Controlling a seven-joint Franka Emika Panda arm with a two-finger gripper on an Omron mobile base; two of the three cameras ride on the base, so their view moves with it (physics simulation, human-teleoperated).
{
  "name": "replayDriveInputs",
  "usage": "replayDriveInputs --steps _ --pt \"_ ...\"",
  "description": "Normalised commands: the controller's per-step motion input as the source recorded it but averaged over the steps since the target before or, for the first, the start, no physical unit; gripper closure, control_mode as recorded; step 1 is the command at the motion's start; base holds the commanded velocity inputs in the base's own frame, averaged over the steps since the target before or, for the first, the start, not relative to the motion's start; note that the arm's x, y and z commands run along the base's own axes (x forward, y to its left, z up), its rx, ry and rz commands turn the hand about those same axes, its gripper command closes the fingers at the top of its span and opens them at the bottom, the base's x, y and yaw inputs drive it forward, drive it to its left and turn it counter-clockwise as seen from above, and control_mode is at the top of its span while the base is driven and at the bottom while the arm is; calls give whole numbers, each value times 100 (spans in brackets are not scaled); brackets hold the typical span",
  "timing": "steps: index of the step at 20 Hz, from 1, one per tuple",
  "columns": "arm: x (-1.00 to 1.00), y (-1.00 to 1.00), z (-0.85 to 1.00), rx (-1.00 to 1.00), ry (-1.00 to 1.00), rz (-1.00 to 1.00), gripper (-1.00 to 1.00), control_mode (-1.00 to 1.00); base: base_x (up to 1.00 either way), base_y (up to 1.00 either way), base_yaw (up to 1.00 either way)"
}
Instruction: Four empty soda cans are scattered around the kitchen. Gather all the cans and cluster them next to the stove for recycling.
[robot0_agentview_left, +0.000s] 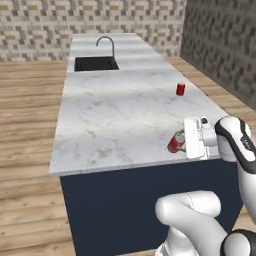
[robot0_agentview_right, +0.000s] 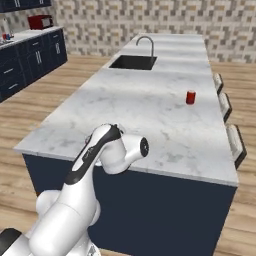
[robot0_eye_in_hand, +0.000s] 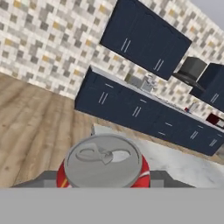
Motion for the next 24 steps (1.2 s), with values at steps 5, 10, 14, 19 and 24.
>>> replayDriveInputs --steps 5,10,14,19,24 --pt "0 0 0 0 0 0 100 100 1 100 -2" --pt "0 0 0 0 0 0 100 100 1 100 -2" --pt "0 0 0 0 0 0 100 100 1 100 -2" --pt "0 0 0 0 0 0 100 100 0 100 -2" --pt "0 0 0 0 0 0 100 100 0 100 -2"
